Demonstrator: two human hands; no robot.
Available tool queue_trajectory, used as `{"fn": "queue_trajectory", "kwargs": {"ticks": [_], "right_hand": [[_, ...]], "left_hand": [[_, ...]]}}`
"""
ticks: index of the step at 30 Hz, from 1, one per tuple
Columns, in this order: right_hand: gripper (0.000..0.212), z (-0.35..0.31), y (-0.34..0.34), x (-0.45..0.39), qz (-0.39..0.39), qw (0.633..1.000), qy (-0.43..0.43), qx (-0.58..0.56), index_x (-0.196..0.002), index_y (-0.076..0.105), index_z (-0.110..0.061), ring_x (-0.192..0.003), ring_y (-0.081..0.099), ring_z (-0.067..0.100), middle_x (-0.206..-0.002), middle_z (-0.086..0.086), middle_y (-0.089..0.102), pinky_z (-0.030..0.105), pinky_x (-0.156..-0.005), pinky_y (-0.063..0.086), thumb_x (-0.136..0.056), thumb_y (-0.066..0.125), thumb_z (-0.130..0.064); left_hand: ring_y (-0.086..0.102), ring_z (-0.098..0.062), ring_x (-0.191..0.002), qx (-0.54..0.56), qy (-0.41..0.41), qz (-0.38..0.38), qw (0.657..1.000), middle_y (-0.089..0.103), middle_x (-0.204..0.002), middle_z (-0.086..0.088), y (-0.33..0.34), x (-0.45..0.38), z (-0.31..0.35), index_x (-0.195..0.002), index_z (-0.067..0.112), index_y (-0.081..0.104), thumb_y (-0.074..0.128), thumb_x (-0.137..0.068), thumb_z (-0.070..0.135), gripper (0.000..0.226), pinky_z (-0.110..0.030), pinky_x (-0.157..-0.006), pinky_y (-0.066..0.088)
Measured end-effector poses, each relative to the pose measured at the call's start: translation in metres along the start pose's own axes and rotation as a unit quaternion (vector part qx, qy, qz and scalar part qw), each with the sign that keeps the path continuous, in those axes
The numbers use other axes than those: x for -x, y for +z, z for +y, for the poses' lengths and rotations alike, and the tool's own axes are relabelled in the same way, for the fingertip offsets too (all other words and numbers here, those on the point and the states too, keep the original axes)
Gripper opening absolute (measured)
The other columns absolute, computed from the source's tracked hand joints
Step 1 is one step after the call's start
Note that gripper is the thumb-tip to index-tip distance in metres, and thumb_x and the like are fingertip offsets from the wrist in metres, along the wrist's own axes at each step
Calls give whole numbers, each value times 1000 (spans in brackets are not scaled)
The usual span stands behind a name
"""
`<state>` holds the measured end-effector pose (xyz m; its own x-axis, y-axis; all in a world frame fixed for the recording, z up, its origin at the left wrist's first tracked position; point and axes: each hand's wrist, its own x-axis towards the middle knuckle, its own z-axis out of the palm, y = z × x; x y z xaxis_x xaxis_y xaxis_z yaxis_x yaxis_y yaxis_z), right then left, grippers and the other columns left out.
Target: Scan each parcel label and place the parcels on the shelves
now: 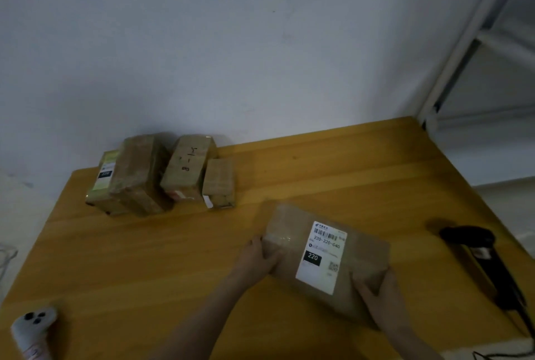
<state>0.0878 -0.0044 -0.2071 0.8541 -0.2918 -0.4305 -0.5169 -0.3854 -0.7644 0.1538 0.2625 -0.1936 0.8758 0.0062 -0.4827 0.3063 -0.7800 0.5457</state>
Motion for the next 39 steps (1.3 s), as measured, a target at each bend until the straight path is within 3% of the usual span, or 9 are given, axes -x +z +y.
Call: {"fn": "queue_trajectory", "kwargs": {"ticks": [3,7,10,12,16,24,30,34,39], "right_hand": [[127,-9,-3,10,-38,994,1,-100,-144,27,-18,-116,45,18,-129,-2,44,42,-100,43,-42,70,-80],[104,-48,-10,16,-102,979,-95,-148,-135,26,-43,-111,48,6,-120,-23,46,25,-89,44,-46,66,-81],[60,-79,-14,31,-143,966,-130,-172,-124,27,-54,-104,49,-1,-117,-26,45,27,-87,50,-80,67,-50],[63,-92,-16,39,-159,963,-130,-175,-134,25,-51,-112,51,11,-126,-17,45,39,-94,50,-87,62,-31],[79,-109,-23,61,-168,962,-128,-173,-145,21,-49,-117,51,18,-139,-15,39,47,-96,49,-77,62,-45],[57,-114,-85,103,-212,930,-131,-271,-126,41,-59,-107,60,17,-129,-12,53,36,-72,56,-84,66,-30],[63,-73,-183,123,-183,923,-138,-309,-138,45,-42,-114,56,24,-134,-3,55,41,-86,51,-81,68,-24],[57,-32,-263,132,-155,926,-160,-303,-141,44,-34,-109,56,15,-127,-7,55,36,-86,49,-89,63,-17],[51,17,-351,131,-139,933,-188,-276,-135,51,-38,-112,61,14,-126,-11,63,29,-83,54,-89,62,-21]], "left_hand": [[49,-25,-122,13,-12,-14,1000,44,-138,-10,-3,11,-4,-141,10,32,60,-90,49,70,-38,-98,47],[49,-21,-122,96,-22,11,995,46,-139,-5,-36,37,-19,-140,12,34,64,-88,47,69,-35,-98,48],[53,-19,-116,124,-14,59,990,49,-132,-1,-62,67,-24,-138,15,35,64,-88,45,65,-33,-93,51],[56,-20,-112,116,-11,92,989,52,-130,-3,-76,88,-27,-137,16,37,64,-87,48,65,-36,-91,53],[56,-17,-109,77,-8,168,983,53,-129,-3,-88,139,-31,-137,17,37,56,-84,63,73,-36,-89,54],[48,-8,-103,13,28,288,957,36,-119,9,-64,243,8,-129,24,40,32,-75,80,78,-20,-77,46],[62,-18,-106,324,115,208,916,49,-127,-1,-6,287,84,-124,48,34,63,-80,63,54,-37,-80,59],[59,-4,-104,387,164,150,895,46,-130,6,53,307,149,-138,41,24,53,-97,23,53,-22,-74,55],[57,6,-103,390,160,79,903,46,-131,15,112,305,205,-142,43,21,55,-97,20,61,-18,-76,54]]}}
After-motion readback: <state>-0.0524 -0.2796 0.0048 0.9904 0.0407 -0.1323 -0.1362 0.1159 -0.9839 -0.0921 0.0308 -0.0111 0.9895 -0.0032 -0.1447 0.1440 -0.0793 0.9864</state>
